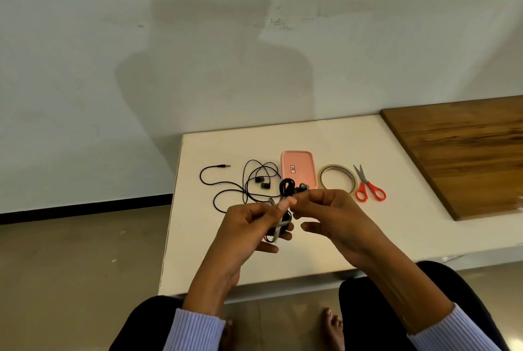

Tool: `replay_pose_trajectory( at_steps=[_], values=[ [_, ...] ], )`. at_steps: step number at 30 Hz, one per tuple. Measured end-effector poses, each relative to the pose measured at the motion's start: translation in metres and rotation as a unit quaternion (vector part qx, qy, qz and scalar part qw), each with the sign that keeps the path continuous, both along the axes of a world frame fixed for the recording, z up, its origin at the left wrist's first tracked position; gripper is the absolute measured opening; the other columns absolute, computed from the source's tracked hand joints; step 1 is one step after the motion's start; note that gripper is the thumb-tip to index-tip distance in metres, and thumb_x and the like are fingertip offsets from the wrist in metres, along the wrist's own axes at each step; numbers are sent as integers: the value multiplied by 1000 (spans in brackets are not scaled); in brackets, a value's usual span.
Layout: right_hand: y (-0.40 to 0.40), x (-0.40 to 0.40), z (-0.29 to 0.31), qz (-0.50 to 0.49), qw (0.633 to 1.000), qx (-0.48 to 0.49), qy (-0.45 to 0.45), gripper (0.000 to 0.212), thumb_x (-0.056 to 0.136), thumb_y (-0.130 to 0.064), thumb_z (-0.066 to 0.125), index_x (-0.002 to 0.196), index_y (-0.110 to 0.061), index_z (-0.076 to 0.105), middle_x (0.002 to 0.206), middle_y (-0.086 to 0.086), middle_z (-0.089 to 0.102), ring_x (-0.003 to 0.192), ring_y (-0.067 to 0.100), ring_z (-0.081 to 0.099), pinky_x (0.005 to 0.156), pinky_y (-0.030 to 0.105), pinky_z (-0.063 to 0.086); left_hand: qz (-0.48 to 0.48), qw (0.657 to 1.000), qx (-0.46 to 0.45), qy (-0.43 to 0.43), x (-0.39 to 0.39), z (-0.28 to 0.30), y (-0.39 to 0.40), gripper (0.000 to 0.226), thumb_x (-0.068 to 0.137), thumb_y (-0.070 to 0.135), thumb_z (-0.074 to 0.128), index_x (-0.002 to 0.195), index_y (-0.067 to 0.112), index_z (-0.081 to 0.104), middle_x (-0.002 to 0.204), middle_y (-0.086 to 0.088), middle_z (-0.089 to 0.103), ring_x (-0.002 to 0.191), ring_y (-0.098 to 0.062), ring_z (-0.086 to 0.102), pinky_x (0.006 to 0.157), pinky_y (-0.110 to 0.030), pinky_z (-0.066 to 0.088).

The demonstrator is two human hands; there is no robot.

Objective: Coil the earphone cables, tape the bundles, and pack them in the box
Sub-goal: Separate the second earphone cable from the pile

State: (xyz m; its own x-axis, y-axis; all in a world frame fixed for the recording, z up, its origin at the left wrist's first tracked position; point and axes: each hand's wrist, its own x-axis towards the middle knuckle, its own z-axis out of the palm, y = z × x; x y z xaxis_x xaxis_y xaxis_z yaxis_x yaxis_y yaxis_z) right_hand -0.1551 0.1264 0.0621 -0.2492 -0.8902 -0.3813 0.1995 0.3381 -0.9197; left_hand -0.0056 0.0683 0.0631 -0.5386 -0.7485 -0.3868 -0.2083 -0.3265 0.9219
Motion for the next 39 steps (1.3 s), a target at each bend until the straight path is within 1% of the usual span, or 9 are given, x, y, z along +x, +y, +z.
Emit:
replay_pose_trajectory(
  at_steps=[7, 12, 14, 16, 19, 24, 34, 36, 39],
  values=[
    [-2, -13, 5, 48, 993, 15, -106, 26, 68, -9, 68, 94, -5, 73, 89, 7, 73, 79, 11, 69, 66, 20, 56, 19, 997, 55, 45, 0, -1, -3, 28, 91, 28, 55, 78, 9, 73, 65, -6, 63, 61, -14, 63, 52, -27, 53],
    [-3, -17, 5, 46, 977, 19, -206, 29, 84, 16, 47, 99, 5, 69, 92, 16, 72, 81, 19, 71, 69, 23, 58, 13, 994, 78, 72, 1, 0, -5, 32, 91, 28, 54, 73, 10, 72, 62, -4, 61, 55, -10, 56, 51, -26, 52],
    [-3, -17, 5, 34, 975, 18, -218, 29, 88, 13, 41, 98, 6, 68, 93, 18, 70, 81, 21, 70, 70, 24, 58, 12, 994, 78, 73, 2, -1, -5, 32, 90, 29, 54, 72, 11, 73, 62, -4, 60, 55, -10, 55, 52, -26, 53],
    [-3, -12, 2, 30, 978, 9, -206, 20, 89, 1, 52, 100, 6, 68, 93, 16, 69, 83, 19, 68, 71, 24, 57, 9, 994, 76, 73, 1, -2, -5, 32, 89, 30, 55, 70, 11, 73, 62, -3, 59, 55, -9, 54, 53, -26, 53],
    [-5, -3, -5, 22, 985, -1, -173, 25, 76, -13, 67, 97, 0, 71, 86, 9, 69, 80, 14, 64, 72, 20, 55, 2, 994, 75, 77, -1, -3, -4, 30, 82, 35, 57, 69, 13, 73, 61, -3, 59, 55, -9, 54, 53, -26, 53],
    [-6, 0, -6, 24, 970, 7, -240, 20, 70, -10, 68, 88, -4, 74, 79, 6, 66, 72, 11, 59, 62, 15, 53, -14, 993, 88, 82, 1, -5, -5, 32, 83, 37, 56, 71, 12, 71, 61, -2, 57, 54, -9, 51, 52, -25, 51],
    [-8, -2, -12, 38, 947, 29, -316, 19, 75, -14, 64, 92, -7, 69, 71, 2, 62, 63, 7, 57, 50, 11, 47, -48, 947, 267, 171, -5, -2, -4, 32, 85, 33, 48, 66, 14, 64, 55, 3, 49, 48, -9, 50, 43, -22, 45],
    [-7, -2, -12, 39, 951, 37, -304, 19, 76, -15, 64, 93, -7, 70, 69, 2, 61, 62, 7, 56, 50, 11, 46, -53, 966, 220, 122, -3, -4, -4, 34, 89, 33, 47, 72, 12, 67, 58, 1, 56, 54, -12, 58, 45, -22, 46],
    [-8, -3, -15, 17, 979, 65, -193, 38, 71, -23, 73, 103, -3, 69, 79, 2, 62, 71, 8, 54, 56, 16, 47, -25, 996, 88, 0, -1, -8, -5, 40, 94, 40, 48, 91, 8, 72, 80, -4, 74, 73, -19, 71, 56, -26, 54]
  ],
)
